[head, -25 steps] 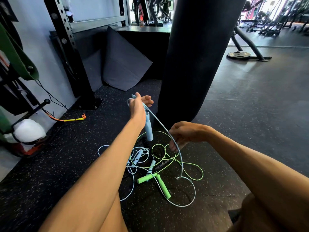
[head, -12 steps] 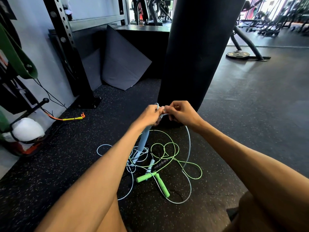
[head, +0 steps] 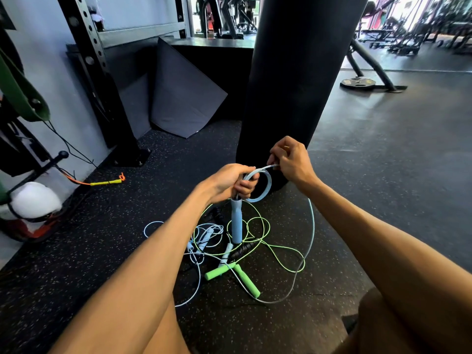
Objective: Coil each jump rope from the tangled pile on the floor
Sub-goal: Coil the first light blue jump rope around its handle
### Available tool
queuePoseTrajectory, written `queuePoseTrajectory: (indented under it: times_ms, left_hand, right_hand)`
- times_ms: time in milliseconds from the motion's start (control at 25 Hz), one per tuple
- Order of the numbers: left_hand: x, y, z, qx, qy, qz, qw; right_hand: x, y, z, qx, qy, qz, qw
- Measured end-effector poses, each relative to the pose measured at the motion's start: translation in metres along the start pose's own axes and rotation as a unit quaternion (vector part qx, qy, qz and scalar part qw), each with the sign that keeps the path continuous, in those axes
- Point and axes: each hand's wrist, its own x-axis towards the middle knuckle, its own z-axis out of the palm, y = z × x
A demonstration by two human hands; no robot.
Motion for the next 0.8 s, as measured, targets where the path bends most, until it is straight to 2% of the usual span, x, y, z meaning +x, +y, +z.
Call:
queuePoseTrajectory:
  times_ms: [160, 240, 360, 480, 600, 800]
  left_hand:
    - [-0.004, 0.006, -0.003, -0.069, -0.002, 0.039, 0.997]
    - [-0.004, 0.008, -0.005, -0.107, 0.029, 0.066, 0.992]
    - [0.002, 0.008, -0.012, -0.179, 0.100, 0.097, 0.974]
    - [0.007, 0.007, -0.017, -0.218, 0.197, 0.117, 0.949]
    - [0.008, 0.006, -0.023, -0.221, 0.299, 0.128, 0.919]
    - [0.002, 0.007, -0.030, -0.223, 0.367, 0.152, 0.890]
  right_hand:
    - [-0.001, 0.023, 0.000, -0.024, -0.031, 0.059, 0.997]
    - [-0.005, 0.031, 0.002, -0.017, -0.096, 0.110, 0.989]
    - [-0.017, 0.026, 0.006, 0.053, -0.223, 0.211, 0.950]
    - [-0.025, 0.015, 0.009, 0.110, -0.284, 0.276, 0.912]
    - [-0.026, 0.014, 0.010, 0.085, -0.312, 0.278, 0.904]
    - [-0.024, 0.016, 0.008, 0.090, -0.364, 0.257, 0.891]
